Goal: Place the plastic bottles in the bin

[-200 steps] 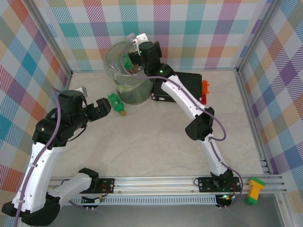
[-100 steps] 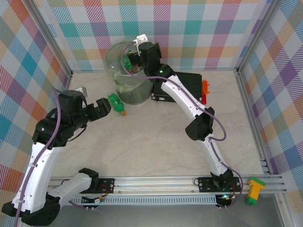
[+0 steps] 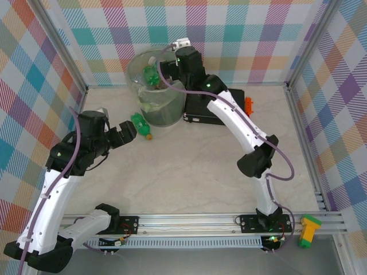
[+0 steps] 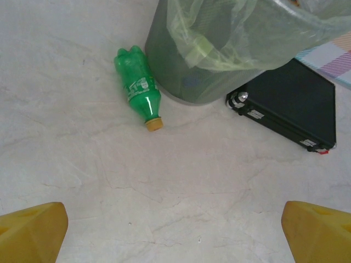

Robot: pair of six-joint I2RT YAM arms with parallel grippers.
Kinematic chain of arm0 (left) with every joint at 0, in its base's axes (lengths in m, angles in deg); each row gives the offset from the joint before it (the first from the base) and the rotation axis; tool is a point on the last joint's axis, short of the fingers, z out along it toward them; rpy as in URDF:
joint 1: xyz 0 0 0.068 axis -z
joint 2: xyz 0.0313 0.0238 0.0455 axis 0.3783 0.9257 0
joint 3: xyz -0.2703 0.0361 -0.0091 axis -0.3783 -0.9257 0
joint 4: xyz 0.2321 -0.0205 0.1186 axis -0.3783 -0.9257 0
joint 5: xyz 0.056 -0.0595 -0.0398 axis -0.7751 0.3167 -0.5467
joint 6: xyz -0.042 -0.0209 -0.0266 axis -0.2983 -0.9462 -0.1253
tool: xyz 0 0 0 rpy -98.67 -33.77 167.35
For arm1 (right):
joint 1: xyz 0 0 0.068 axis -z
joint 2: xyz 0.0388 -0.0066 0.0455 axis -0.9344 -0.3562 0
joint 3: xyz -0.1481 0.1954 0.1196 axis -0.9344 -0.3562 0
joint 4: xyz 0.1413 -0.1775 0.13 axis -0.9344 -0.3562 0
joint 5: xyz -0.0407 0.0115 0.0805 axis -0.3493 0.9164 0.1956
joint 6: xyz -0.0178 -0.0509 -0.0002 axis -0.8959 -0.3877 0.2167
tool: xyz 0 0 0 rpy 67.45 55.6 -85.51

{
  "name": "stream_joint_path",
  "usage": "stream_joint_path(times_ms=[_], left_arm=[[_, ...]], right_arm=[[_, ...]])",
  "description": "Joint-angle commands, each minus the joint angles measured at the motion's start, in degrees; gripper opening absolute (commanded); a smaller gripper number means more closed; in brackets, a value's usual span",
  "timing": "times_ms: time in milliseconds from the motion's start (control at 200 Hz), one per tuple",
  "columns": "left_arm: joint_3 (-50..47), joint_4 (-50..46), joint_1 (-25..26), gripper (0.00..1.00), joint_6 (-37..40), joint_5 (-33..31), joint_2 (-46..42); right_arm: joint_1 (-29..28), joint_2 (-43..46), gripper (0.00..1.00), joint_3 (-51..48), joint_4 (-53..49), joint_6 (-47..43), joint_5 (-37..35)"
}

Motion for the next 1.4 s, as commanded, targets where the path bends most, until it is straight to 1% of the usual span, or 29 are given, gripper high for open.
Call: stream_joint_path(times_ms=[0, 145, 245, 380, 470, 520, 590, 775, 860, 920, 1085, 1175, 1260, 1310, 1395], left_arm=[[-2.12, 2.50, 0.54, 1.00, -2.61, 0.42, -0.42], [-4.79, 4.39, 0.48, 1.00, -3.41, 1.46, 0.92], [-6.14, 5.93, 0.38, 1.00, -4.09, 1.82, 2.85], [-6.42, 7.79, -0.24, 0.99, -4.95, 1.67, 6.39], [-6.04, 8.86, -1.56, 0.97, -5.76, 1.26, 9.46], [-5.86, 9.59, -2.54, 0.96, -6.28, 2.23, 11.18], [-6.30, 11.55, -3.75, 0.94, -6.62, 2.88, 13.32], [-7.49, 16.66, -7.02, 0.91, -7.30, 3.59, 18.35], [-8.97, 19.96, -9.25, 0.86, -8.53, 5.89, 20.36], [-9.90, 21.94, -10.60, 0.85, -9.30, 7.29, 21.80], [-11.78, 25.82, -13.36, 0.85, -10.01, 8.44, 25.62], [-13.67, 29.61, -16.12, 0.85, -11.00, 11.75, 28.19], [-15.12, 34.49, -18.60, 0.84, -12.12, 16.21, 31.16], [-14.94, 36.21, -19.43, 0.84, -12.42, 18.38, 33.16], [-13.44, 37.84, -20.28, 0.84, -11.75, 20.06, 37.01]], right_arm=[[-0.94, 4.71, 0.99, -4.38, -4.31, 5.90, 0.55], [-1.29, 12.24, 0.99, -15.31, -4.14, 10.02, 1.00], [-1.29, 18.21, 0.99, -24.68, -1.16, 11.87, 1.59], [-1.29, 25.34, 0.99, -35.26, 2.68, 12.19, 2.36], [-1.20, 29.34, 0.99, -40.73, 4.31, 12.21, 3.30], [-1.12, 31.36, 0.99, -42.93, 4.33, 12.75, 4.20], [-1.11, 34.09, 0.99, -46.43, 4.79, 13.26, 5.82], [-0.72, 42.33, 0.99, -56.33, 7.87, 14.04, 9.25], [-0.11, 44.85, 0.99, -58.22, 7.57, 13.45, 9.79], [0.48, 46.40, 0.99, -58.64, 6.89, 12.84, 10.56], [2.19, 49.15, 0.99, -59.14, 5.99, 11.38, 11.40], [2.85, 49.94, 0.99, -59.16, 6.00, 10.93, 11.75], [3.10, 50.32, 0.99, -59.17, 6.17, 10.73, 11.30], [3.26, 50.41, 0.99, -59.17, 6.00, 10.90, 11.15], [3.46, 50.05, 0.99, -59.01, 6.09, 10.54, 11.41]])
